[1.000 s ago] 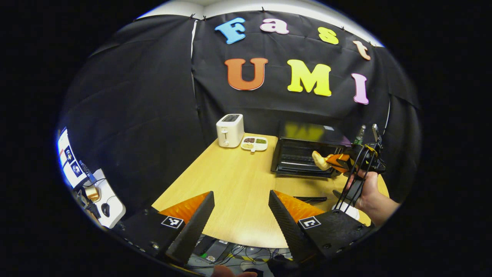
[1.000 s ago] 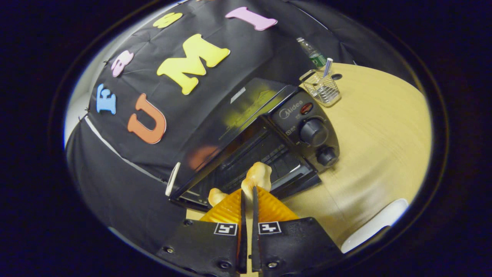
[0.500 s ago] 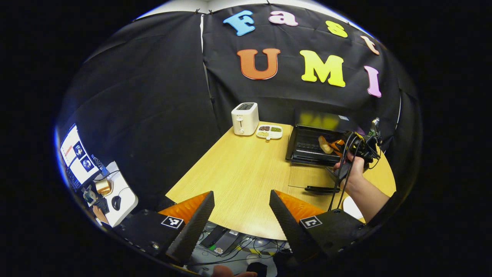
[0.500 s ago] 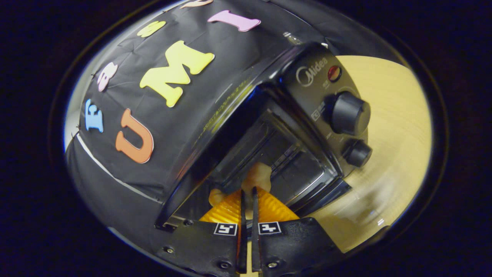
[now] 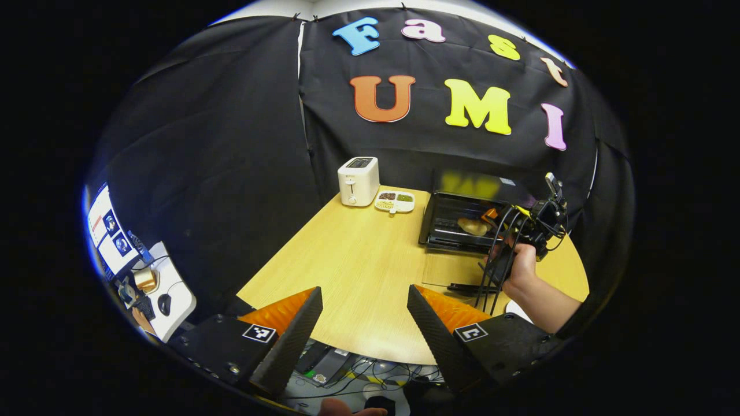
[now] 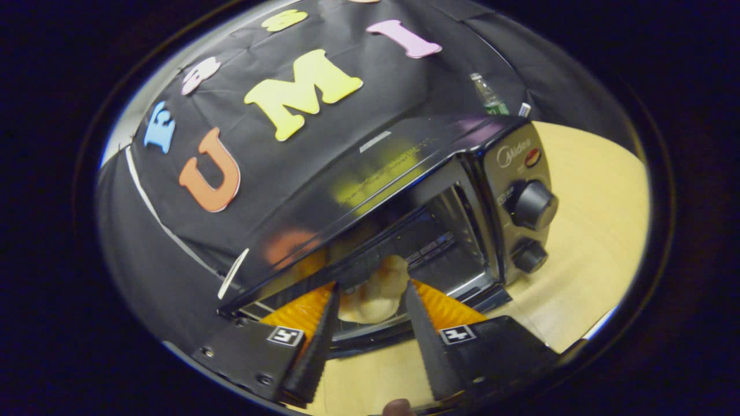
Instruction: Open the electric oven with the left hand, put the food in, and close the electric oven.
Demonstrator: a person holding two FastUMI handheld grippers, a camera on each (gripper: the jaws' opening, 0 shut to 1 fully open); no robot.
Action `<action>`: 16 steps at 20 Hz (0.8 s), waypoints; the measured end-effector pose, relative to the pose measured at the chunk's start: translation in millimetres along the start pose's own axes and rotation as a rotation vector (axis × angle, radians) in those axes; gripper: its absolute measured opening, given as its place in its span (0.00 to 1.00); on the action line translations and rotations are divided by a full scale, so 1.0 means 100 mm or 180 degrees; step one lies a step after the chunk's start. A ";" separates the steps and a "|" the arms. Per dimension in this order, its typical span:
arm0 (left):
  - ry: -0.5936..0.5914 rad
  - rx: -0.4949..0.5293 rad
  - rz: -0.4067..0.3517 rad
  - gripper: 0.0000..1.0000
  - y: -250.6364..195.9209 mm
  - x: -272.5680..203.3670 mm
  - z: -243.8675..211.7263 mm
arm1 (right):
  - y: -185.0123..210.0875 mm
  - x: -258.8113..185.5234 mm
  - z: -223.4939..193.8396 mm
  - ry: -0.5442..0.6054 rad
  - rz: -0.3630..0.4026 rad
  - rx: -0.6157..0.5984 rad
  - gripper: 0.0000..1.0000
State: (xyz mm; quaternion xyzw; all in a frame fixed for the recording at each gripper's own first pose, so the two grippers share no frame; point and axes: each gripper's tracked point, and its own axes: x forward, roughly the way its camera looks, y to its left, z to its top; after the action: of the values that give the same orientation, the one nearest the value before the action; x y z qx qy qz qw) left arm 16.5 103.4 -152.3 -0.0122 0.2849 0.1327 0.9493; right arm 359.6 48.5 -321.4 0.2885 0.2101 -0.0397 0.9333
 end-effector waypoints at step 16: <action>-0.0019 -0.0006 -0.0919 0.93 -0.79 0.21 -0.36 | -0.35 -2.48 0.23 -0.0158 -0.0183 -0.1465 0.96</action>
State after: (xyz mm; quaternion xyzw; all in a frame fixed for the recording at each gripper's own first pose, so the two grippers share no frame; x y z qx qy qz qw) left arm 34.4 28.8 -198.4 -0.0536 0.2773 -0.0049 0.9593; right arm 135.8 -5.0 -219.7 0.0609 0.1987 -0.0244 0.9779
